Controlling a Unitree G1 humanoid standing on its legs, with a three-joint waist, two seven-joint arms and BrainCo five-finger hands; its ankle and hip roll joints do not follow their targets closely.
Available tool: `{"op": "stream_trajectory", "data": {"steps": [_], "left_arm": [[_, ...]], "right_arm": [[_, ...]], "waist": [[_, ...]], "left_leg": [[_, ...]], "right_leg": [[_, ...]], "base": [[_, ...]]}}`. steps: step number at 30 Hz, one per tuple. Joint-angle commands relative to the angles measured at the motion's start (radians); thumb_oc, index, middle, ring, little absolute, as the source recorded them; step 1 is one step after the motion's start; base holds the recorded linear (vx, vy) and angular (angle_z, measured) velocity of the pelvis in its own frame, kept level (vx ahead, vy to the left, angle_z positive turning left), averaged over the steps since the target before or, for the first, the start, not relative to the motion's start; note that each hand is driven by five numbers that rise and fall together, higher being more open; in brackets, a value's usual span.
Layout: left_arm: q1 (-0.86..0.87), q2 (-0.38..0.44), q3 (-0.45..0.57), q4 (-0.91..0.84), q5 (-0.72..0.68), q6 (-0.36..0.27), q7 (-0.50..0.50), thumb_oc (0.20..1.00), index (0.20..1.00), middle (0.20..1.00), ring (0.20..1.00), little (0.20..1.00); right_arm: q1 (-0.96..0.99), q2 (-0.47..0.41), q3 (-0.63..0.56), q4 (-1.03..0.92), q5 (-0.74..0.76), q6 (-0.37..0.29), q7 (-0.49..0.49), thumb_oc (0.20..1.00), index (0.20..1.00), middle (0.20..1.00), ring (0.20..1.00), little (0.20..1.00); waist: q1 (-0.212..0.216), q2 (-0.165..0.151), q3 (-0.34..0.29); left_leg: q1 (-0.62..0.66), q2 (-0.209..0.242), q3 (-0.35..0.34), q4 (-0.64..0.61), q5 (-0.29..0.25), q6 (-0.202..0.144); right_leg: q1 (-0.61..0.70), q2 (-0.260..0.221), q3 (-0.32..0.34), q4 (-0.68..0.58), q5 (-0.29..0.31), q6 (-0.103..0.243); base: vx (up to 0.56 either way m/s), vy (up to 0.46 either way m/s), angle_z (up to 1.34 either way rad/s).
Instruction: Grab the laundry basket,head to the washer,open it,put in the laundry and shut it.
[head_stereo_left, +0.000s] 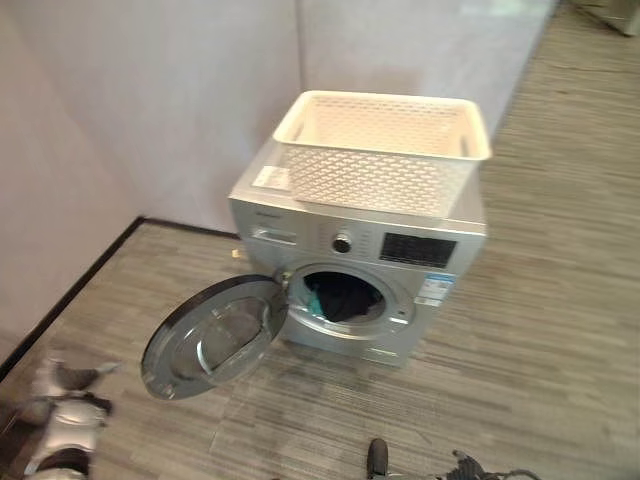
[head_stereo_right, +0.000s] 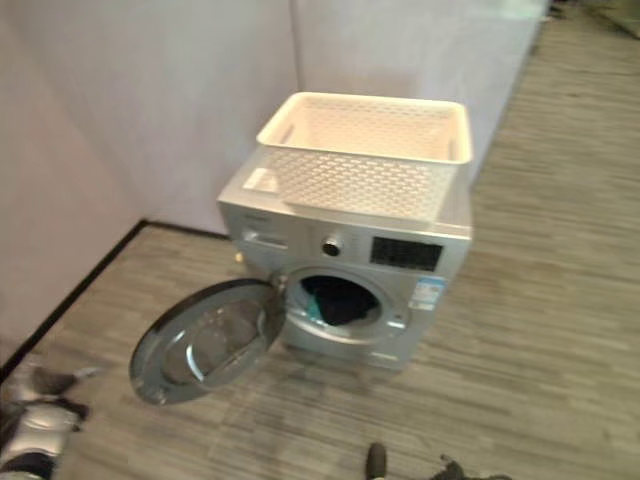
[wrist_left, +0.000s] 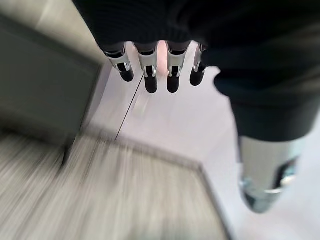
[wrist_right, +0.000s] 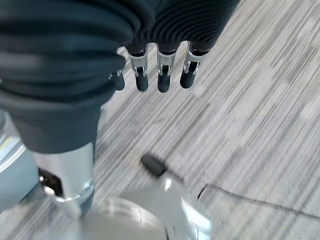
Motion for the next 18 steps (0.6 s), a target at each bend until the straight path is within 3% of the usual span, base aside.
{"op": "stream_trajectory", "data": {"steps": [1, 2, 5, 10, 11, 18], "left_arm": [[-0.230, 0.159, -0.101, 0.076, -0.056, -0.062, -0.008, 1.000, 1.000, 1.000, 1.000, 1.000], [-0.239, 0.160, -0.109, 0.080, -0.057, -0.064, -0.009, 1.000, 1.000, 1.000, 1.000, 1.000], [-0.447, 0.206, -0.214, 0.159, -0.097, -0.053, -0.038, 1.000, 1.000, 1.000, 1.000, 1.000], [-0.818, 0.214, -0.423, 0.337, -0.125, 0.002, -0.104, 1.000, 1.000, 1.000, 1.000, 1.000], [-0.821, 0.214, -0.426, 0.338, -0.126, 0.002, -0.105, 1.000, 1.000, 1.000, 1.000, 1.000], [-1.052, 0.242, -0.584, 0.398, -0.046, 0.038, -0.107, 1.000, 1.000, 1.000, 1.000, 1.000]], "right_arm": [[-0.097, -0.011, 0.027, -0.006, 0.014, -0.042, -0.011, 1.000, 1.000, 1.000, 1.000, 1.000], [-0.098, -0.009, 0.024, -0.005, 0.014, -0.042, -0.011, 1.000, 1.000, 1.000, 1.000, 1.000], [-0.139, -0.025, 0.043, -0.028, 0.041, -0.050, -0.023, 1.000, 1.000, 1.000, 1.000, 1.000], [-0.217, -0.053, 0.066, -0.138, 0.123, -0.066, -0.036, 1.000, 1.000, 1.000, 1.000, 1.000], [-0.217, -0.052, 0.065, -0.138, 0.123, -0.066, -0.036, 1.000, 1.000, 1.000, 1.000, 1.000], [-0.222, -0.127, 0.105, -0.370, 0.162, -0.111, -0.027, 1.000, 1.000, 1.000, 1.000, 1.000]], "waist": [[-0.031, -0.076, 0.044], [-0.029, -0.078, 0.043], [-0.048, -0.128, 0.088], [-0.081, -0.231, 0.159], [-0.080, -0.232, 0.160], [-0.121, -0.322, 0.214]], "left_leg": [[-0.100, 0.010, -0.060, 0.022, 0.017, -0.007], [-0.104, 0.009, -0.060, 0.023, 0.017, -0.007], [-0.213, 0.011, -0.071, 0.046, 0.034, -0.004], [-0.402, 0.021, -0.115, 0.117, 0.064, -0.009], [-0.403, 0.021, -0.115, 0.118, 0.064, -0.009], [-0.533, 0.071, -0.157, 0.167, 0.085, -0.021]], "right_leg": [[0.011, -0.112, 0.063, 0.002, -0.094, 0.154], [0.008, -0.113, 0.063, 0.002, -0.093, 0.154], [-0.090, -0.110, 0.075, 0.002, -0.062, 0.158], [-0.221, -0.097, 0.069, 0.002, -0.012, 0.161], [-0.221, -0.097, 0.069, 0.002, -0.012, 0.161], [-0.302, -0.067, 0.038, 0.002, 0.021, 0.165]], "base": [[-0.24, 0.060, -0.19], [-0.34, 0.059, 0.11], [-0.25, 0.005, 0.13], [-0.19, -0.035, 0.10], [-0.10, -0.047, 0.12], [-0.07, -0.058, 0.09]]}}
